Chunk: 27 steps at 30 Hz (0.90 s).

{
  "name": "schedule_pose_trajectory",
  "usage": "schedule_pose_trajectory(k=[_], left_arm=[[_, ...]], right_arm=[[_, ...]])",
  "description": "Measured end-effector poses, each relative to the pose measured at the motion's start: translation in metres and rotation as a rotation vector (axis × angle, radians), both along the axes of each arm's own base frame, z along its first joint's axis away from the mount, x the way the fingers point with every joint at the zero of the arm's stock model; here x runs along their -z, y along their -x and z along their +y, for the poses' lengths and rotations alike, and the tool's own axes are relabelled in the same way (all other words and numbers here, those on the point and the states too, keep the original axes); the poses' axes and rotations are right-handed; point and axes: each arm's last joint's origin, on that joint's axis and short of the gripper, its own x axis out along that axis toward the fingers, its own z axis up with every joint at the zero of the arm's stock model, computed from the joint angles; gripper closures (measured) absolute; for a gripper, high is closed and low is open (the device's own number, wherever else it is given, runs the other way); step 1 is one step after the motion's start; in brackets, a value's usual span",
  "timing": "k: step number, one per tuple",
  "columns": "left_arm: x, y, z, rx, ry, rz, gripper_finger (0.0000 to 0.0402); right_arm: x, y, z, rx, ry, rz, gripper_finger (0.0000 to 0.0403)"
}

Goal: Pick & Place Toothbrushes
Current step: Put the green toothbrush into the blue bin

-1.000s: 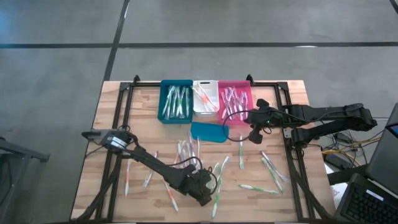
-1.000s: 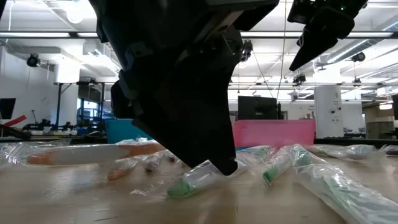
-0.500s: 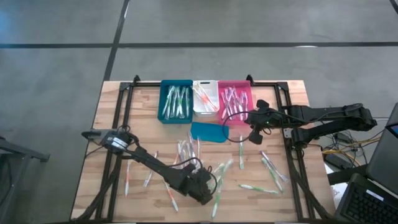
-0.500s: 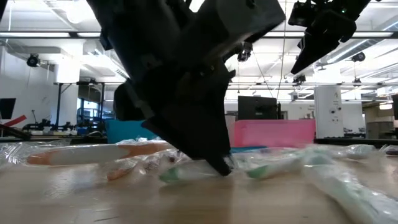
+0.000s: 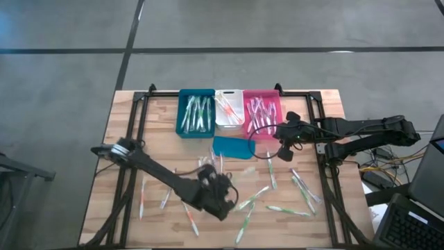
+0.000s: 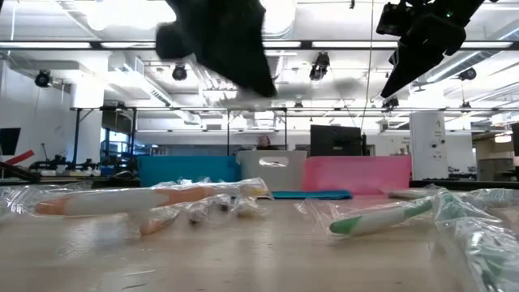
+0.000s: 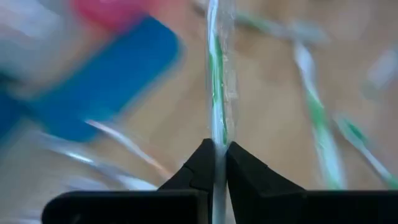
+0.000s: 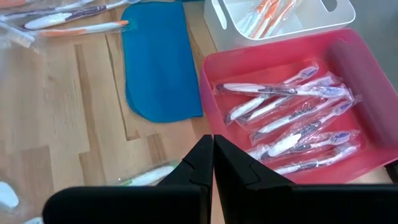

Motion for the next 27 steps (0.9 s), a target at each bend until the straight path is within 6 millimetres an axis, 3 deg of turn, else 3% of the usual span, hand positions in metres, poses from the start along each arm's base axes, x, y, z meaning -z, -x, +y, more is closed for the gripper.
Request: schedule_pose_trajectory(k=[8, 16, 21, 27], left_arm=[[-0.069, 0.042, 0.039, -0.168, -0.219, -0.088, 0.0377], [-0.115, 0.067, 0.081, -0.256, -0.261, -0.147, 0.0376], [-0.132, 0.074, 0.120, -0.342, -0.270, -0.139, 0.0372], [-0.138, 0.080, 0.178, -0.459, -0.233, -0.064, 0.0372]], right_arm=[[0.000, 0.000, 0.000, 0.009, -0.010, -0.004, 0.0394], [0.001, 0.000, 0.000, 0.009, -0.009, -0.004, 0.0394], [0.001, 0.000, 0.000, 0.009, -0.009, -0.005, 0.0394], [0.002, 0.000, 0.000, 0.009, -0.009, -0.003, 0.0394]])
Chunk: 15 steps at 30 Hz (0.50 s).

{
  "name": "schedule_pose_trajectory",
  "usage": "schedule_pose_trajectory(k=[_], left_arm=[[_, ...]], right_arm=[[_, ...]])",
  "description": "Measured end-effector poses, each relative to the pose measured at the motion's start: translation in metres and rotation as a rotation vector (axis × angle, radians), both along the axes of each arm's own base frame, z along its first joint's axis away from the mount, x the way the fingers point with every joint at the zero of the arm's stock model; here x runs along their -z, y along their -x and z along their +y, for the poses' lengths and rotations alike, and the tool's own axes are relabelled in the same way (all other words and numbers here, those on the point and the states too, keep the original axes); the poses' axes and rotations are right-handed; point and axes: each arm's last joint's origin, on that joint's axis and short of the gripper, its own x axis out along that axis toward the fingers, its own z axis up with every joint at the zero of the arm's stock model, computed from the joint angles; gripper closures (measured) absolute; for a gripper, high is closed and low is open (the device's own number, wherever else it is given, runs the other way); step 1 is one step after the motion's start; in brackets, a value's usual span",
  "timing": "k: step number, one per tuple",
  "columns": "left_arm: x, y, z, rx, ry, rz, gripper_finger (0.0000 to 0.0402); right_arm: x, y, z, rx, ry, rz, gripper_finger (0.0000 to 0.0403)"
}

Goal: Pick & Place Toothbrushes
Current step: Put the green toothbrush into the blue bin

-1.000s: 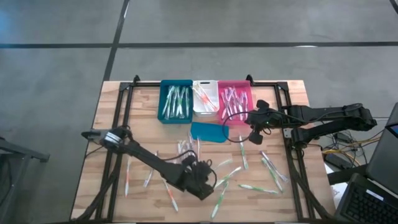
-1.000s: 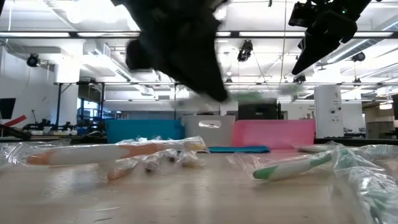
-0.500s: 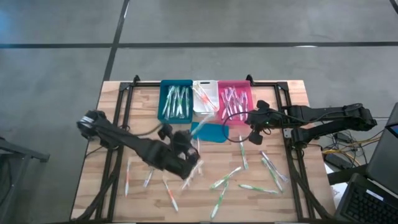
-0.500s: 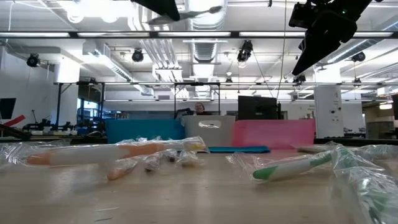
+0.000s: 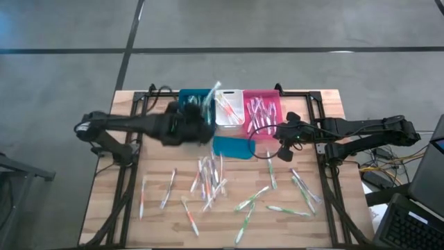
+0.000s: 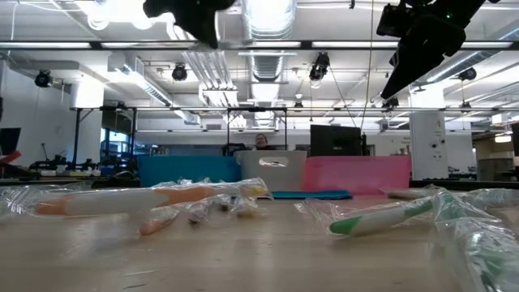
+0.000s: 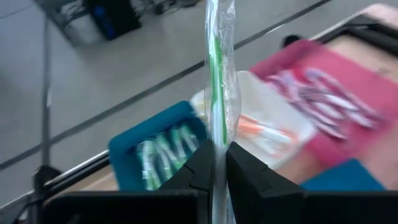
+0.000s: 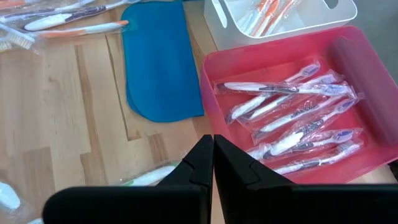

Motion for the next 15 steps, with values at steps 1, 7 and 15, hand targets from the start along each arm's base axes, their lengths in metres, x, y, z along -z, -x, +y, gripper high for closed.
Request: schedule_pose_trajectory(k=[1, 7, 15], left_arm=[[0.000, 0.000, 0.010, -0.021, 0.008, 0.007, 0.0373], [0.003, 0.007, 0.062, -0.108, 0.112, 0.036, 0.0369], [0.030, 0.015, 0.107, -0.204, 0.194, 0.049, 0.0371]], right_arm=[[0.000, 0.000, 0.000, 0.000, 0.000, 0.001, 0.0394], [0.000, 0.000, 0.000, -0.003, 0.002, 0.002, 0.0394], [0.002, 0.000, 0.000, -0.003, 0.002, 0.007, 0.0394]])
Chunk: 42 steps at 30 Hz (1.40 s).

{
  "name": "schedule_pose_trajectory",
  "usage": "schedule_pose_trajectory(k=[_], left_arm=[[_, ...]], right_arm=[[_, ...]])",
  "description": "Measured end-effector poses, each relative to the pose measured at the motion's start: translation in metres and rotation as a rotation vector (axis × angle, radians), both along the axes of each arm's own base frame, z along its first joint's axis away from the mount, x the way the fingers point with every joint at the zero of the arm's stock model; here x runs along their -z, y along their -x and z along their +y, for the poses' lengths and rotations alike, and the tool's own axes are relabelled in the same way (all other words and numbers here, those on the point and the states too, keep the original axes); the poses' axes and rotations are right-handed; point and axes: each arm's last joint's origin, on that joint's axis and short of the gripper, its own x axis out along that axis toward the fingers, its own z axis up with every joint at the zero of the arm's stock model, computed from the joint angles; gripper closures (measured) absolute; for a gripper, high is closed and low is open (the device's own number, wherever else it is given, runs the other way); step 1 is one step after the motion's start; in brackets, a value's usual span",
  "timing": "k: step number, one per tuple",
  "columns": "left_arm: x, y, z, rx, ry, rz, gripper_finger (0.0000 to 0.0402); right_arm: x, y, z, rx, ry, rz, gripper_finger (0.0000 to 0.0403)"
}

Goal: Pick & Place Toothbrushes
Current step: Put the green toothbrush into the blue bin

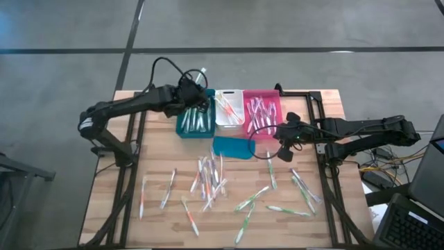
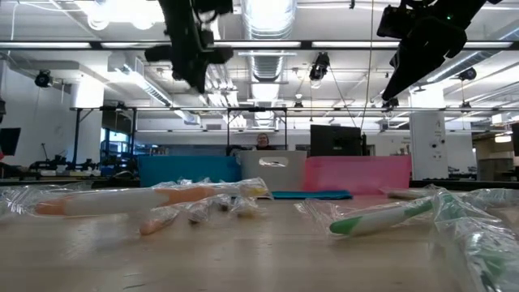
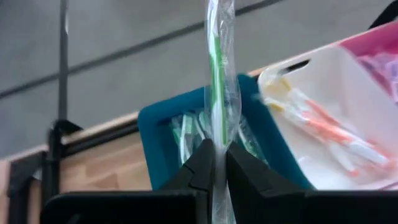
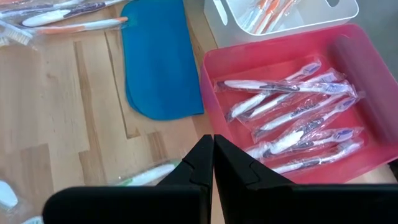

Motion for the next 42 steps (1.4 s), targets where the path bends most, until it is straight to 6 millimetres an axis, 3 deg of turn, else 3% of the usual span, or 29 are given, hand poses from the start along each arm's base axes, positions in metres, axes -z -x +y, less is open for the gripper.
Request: schedule_pose_trajectory(k=[10, 18, 30, 42], left_arm=[[0.070, 0.016, 0.046, -0.055, 0.176, -0.119, 0.0372], [0.114, 0.028, 0.050, -0.088, 0.267, -0.186, 0.0369], [0.148, 0.037, 0.043, -0.120, 0.316, -0.205, 0.0370], [0.167, 0.043, 0.039, -0.132, 0.332, -0.243, 0.0368]], right_arm=[[0.003, 0.001, 0.000, 0.001, 0.000, 0.010, 0.0394], [0.004, 0.001, 0.000, 0.000, 0.000, 0.013, 0.0394], [0.004, 0.001, 0.000, -0.002, 0.002, 0.011, 0.0394], [0.004, 0.001, 0.000, -0.002, 0.002, 0.010, 0.0394]])
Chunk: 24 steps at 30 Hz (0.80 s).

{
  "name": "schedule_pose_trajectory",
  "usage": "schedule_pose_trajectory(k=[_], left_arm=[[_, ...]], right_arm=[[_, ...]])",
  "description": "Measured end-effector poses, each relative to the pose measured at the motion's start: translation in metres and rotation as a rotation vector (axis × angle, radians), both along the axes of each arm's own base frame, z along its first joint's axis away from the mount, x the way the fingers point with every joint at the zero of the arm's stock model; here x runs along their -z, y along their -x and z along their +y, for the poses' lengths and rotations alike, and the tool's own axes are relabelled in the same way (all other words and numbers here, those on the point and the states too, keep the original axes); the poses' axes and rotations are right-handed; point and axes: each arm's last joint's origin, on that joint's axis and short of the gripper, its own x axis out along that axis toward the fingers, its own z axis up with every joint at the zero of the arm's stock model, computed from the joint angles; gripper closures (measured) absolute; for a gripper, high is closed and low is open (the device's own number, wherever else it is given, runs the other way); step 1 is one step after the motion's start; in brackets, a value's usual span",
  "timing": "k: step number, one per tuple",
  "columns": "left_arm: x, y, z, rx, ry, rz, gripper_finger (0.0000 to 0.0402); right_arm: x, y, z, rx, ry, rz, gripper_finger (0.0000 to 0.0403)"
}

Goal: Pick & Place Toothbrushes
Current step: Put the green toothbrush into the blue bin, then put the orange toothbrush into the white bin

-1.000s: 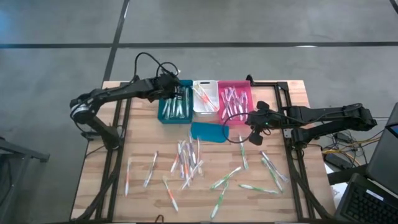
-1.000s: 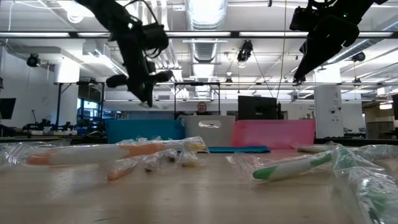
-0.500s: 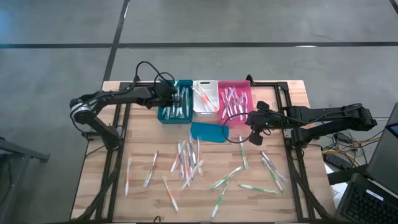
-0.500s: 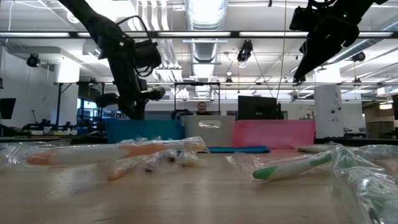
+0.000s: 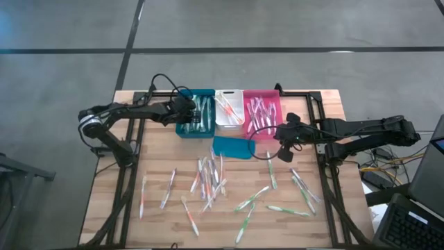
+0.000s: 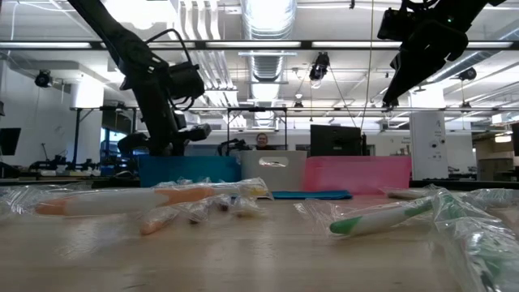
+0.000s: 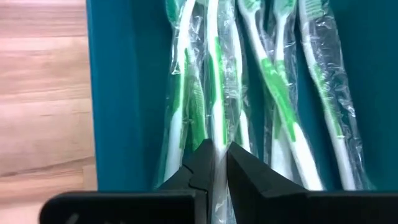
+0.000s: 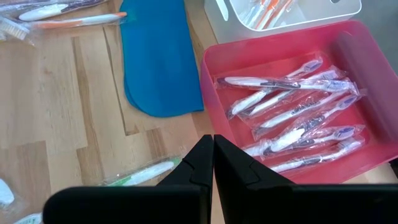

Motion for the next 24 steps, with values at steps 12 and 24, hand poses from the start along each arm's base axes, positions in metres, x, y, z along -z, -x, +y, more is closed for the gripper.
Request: schedule_pose_trajectory(k=[12, 24], left_arm=[[-0.008, -0.006, 0.002, 0.082, -0.004, -0.015, 0.0271], [-0.063, 0.006, -0.049, 0.346, 0.090, -0.019, 0.0248]], right_arm=[[0.000, 0.000, 0.000, 0.000, 0.000, 0.000, 0.0394], [0.000, 0.000, 0.000, -0.008, -0.010, 0.007, 0.0394]])
